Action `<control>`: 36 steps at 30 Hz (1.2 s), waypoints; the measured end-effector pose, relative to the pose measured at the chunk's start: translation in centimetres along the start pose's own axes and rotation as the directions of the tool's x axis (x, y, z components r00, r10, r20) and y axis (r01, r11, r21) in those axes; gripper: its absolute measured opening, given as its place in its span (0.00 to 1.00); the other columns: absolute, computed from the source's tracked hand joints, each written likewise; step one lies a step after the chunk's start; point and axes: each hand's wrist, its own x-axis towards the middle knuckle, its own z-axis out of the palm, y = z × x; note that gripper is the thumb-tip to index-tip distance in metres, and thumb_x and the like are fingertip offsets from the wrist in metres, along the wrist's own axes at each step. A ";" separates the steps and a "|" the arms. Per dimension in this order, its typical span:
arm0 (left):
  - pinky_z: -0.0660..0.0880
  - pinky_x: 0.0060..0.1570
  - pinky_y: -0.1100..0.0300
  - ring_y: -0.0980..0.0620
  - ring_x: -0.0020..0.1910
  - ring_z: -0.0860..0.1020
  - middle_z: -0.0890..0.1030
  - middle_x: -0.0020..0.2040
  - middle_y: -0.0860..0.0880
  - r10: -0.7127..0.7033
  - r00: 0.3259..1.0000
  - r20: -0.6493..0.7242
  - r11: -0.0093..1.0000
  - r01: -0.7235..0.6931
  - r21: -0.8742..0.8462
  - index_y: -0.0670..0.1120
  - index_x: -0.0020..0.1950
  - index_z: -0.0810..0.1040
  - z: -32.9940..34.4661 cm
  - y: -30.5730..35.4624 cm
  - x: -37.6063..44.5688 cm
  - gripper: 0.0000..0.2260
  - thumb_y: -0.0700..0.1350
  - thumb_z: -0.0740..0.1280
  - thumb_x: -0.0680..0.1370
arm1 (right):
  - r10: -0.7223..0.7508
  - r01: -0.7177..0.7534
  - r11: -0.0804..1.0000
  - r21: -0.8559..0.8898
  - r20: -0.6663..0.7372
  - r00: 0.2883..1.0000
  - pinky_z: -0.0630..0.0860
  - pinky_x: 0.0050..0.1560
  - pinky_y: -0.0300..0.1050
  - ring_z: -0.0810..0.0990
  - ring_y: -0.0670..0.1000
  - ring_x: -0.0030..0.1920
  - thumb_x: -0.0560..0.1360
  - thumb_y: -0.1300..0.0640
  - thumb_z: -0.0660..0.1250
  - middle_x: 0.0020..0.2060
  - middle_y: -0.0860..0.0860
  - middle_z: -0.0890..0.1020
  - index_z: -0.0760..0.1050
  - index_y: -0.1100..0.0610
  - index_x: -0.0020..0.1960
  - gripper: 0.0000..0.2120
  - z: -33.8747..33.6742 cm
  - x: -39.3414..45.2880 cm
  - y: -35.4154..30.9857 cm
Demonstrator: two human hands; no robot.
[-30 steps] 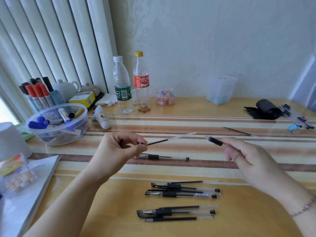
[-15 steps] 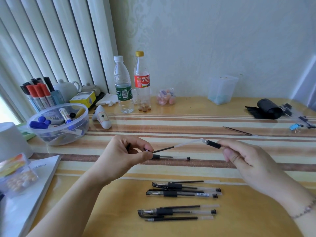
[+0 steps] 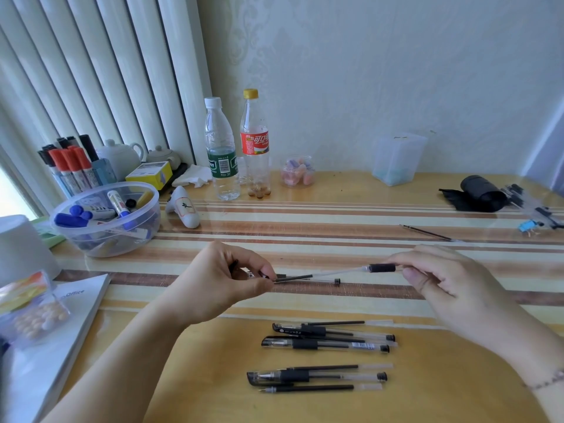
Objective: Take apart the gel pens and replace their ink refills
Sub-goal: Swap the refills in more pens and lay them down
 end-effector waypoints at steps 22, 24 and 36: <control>0.81 0.40 0.56 0.44 0.37 0.83 0.87 0.42 0.53 0.048 0.959 -0.279 0.973 -0.108 -0.205 0.50 0.41 0.87 2.6 0.4 0.0 0.08 0.49 0.75 0.64 | -0.067 0.037 0.971 0.235 0.122 0.990 0.80 0.39 0.54 0.81 0.50 0.34 0.77 0.41 0.52 0.41 0.39 0.83 0.70 0.36 0.51 0.09 2.4 -0.9 -3.3; 0.79 0.40 0.46 0.35 0.34 0.76 0.87 0.40 0.53 0.044 0.965 -0.257 0.986 -0.084 -0.145 0.53 0.42 0.86 3.1 0.5 -0.1 0.09 0.52 0.75 0.64 | -0.070 0.037 0.968 0.248 0.125 0.990 0.80 0.42 0.59 0.82 0.55 0.37 0.77 0.40 0.51 0.41 0.39 0.84 0.67 0.35 0.53 0.08 2.3 -1.0 -3.6; 0.77 0.39 0.48 0.38 0.34 0.77 0.86 0.38 0.46 0.046 0.988 -0.149 0.986 -0.068 -0.152 0.49 0.41 0.82 4.1 0.7 -0.2 0.10 0.50 0.77 0.65 | -0.120 0.106 0.990 0.097 0.145 0.982 0.74 0.32 0.36 0.79 0.44 0.38 0.74 0.36 0.52 0.36 0.37 0.80 0.69 0.38 0.52 0.12 2.1 -1.2 -4.3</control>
